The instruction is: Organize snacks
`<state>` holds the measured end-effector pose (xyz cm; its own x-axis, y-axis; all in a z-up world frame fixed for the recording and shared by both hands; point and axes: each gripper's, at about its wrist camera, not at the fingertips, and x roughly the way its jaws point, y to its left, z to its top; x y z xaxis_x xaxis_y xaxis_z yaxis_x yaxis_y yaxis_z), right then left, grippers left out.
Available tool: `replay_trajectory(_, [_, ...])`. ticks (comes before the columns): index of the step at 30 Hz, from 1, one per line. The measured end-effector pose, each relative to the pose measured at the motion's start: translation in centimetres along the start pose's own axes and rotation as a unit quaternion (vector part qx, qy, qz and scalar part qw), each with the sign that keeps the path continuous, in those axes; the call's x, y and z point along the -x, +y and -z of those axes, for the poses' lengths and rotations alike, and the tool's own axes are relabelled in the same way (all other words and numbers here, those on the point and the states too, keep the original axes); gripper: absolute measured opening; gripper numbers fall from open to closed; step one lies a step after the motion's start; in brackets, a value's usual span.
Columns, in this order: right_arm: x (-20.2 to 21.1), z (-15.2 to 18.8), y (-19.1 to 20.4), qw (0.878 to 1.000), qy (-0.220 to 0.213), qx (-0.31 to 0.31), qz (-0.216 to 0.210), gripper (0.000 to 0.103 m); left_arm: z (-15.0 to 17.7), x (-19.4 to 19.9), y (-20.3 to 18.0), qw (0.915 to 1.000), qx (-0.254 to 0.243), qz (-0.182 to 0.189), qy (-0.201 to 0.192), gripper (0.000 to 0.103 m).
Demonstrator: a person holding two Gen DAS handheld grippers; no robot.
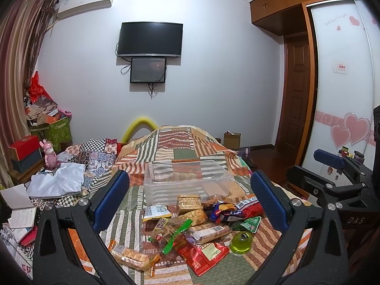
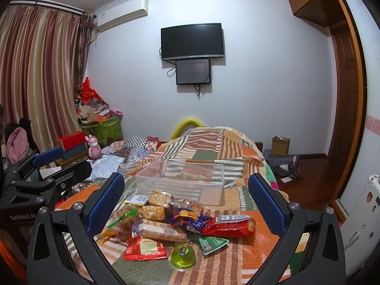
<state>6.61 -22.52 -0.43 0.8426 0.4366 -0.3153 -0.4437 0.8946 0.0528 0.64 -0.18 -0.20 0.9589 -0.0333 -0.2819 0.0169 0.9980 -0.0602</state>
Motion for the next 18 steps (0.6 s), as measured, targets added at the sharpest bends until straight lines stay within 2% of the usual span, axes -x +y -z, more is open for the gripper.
replay_trajectory(10, [-0.6,0.4,0.0,1.0,0.009,-0.003,-0.004,0.103,0.3,-0.5,0.8,0.9999,0.011,0.007,0.01,0.103])
replay_trajectory(18, [-1.7,1.5,-0.3,0.999,0.034,-0.003,-0.006,0.103,1.9,-2.4,2.0,0.9981,0.019,0.016,0.056,0.103])
